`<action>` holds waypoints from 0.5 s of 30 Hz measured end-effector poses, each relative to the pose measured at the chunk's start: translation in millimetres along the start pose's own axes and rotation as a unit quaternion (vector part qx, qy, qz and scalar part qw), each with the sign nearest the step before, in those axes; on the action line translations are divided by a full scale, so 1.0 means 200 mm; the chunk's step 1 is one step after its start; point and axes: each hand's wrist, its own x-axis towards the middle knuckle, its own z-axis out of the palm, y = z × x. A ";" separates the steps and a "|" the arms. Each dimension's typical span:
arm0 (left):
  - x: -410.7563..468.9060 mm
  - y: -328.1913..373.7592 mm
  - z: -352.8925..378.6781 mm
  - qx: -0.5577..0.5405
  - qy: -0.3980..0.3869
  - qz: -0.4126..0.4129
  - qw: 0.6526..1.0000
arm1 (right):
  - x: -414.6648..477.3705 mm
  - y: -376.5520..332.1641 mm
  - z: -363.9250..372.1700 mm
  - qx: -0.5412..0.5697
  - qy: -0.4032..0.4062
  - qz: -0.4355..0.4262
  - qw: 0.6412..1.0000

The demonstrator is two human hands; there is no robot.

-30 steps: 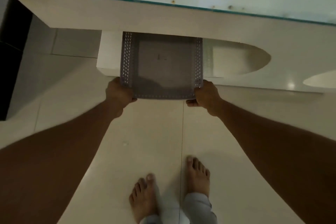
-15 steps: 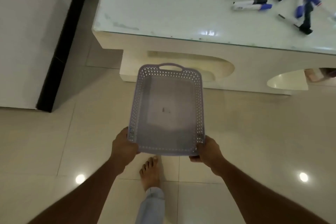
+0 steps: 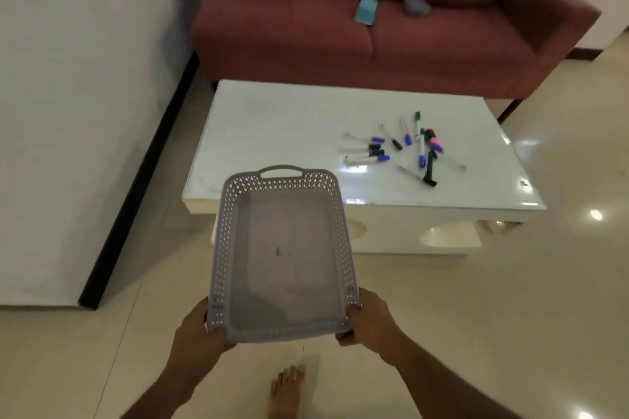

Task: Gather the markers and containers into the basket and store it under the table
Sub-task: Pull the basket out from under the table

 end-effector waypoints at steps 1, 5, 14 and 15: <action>0.06 0.10 -0.01 0.004 -0.001 0.013 1.000 | 0.04 -0.10 -0.03 -0.002 0.006 -0.010 1.000; 0.37 0.43 -0.01 0.009 0.000 0.052 0.999 | 0.29 -0.49 -0.11 0.015 0.022 -0.033 0.999; 1.39 0.93 0.06 0.025 0.012 0.056 0.998 | 1.17 -1.07 -0.17 0.026 0.018 -0.026 0.999; 1.50 0.95 0.06 0.033 0.012 0.054 0.998 | 1.26 -1.11 -0.16 0.029 0.015 -0.023 0.999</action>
